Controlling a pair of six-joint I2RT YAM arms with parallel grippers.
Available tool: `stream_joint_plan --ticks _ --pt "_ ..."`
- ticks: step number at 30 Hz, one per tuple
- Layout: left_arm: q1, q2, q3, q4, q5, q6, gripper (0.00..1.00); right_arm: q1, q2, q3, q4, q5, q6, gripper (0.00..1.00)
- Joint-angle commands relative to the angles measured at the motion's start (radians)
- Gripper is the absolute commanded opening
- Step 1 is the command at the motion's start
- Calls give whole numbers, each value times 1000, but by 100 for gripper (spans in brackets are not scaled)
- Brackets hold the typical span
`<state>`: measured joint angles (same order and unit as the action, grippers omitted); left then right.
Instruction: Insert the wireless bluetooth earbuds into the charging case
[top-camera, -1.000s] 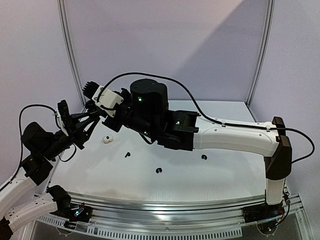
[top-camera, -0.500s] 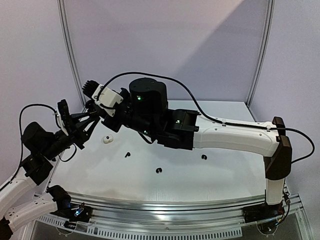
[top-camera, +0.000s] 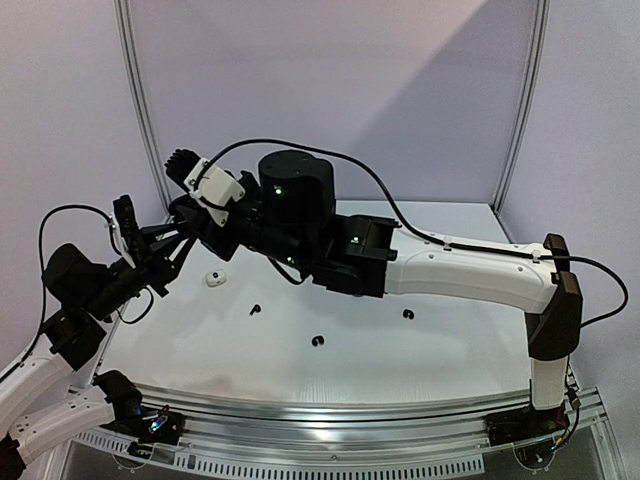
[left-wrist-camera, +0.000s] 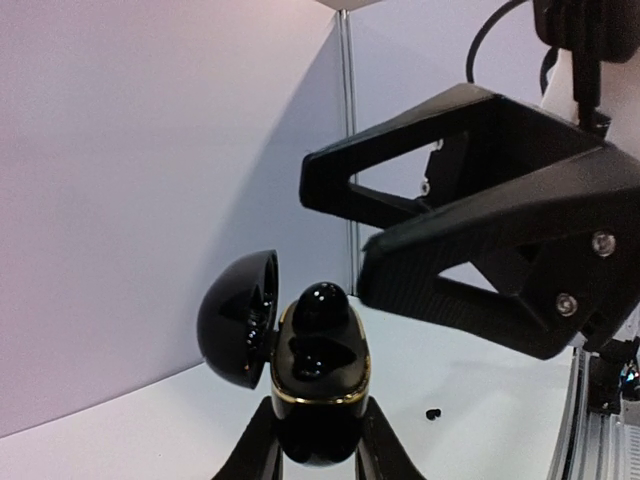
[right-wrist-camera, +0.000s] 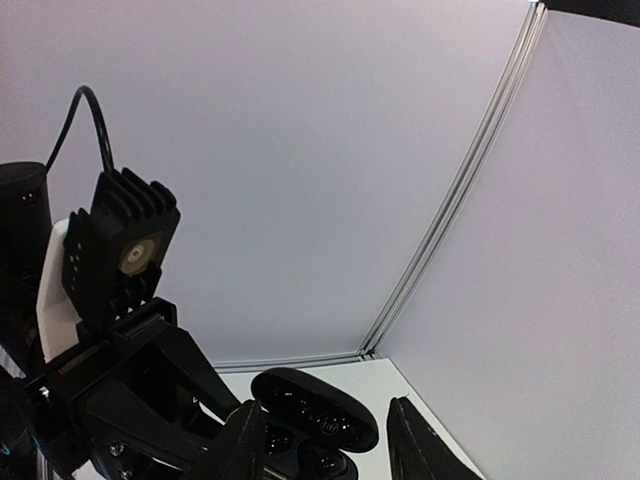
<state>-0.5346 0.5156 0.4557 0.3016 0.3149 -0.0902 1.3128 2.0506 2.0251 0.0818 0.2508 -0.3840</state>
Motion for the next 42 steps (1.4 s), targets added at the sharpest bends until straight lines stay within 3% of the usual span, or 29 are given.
stream_joint_plan --ticks 1,6,11,16,19,21,24,27,31,42 --pt "-11 3 21 -11 -48 -50 0 -3 -57 31 88 -27 85 45" --pt "2 1 21 -36 -107 -72 0 -30 -99 30 123 41 237 54" --pt "48 -5 21 -82 -155 -101 0 -106 -96 37 -52 215 550 57" --pt "109 -10 20 -123 -182 -117 0 -178 -38 35 -274 175 835 57" --pt "141 -16 17 -139 -183 -114 0 -184 44 102 -414 166 900 59" --pt "157 -16 15 -143 -183 -110 0 -184 115 166 -480 135 914 66" --pt "166 -13 10 -141 -176 -108 0 -186 243 230 -478 -15 911 72" --pt "166 -8 5 -139 -170 -110 0 -185 339 241 -378 -202 888 64" --pt "166 -6 0 -137 -167 -111 0 -184 451 295 -359 -265 917 44" --pt "167 -1 -14 -124 -156 -115 0 -185 649 358 -335 -320 1022 29"
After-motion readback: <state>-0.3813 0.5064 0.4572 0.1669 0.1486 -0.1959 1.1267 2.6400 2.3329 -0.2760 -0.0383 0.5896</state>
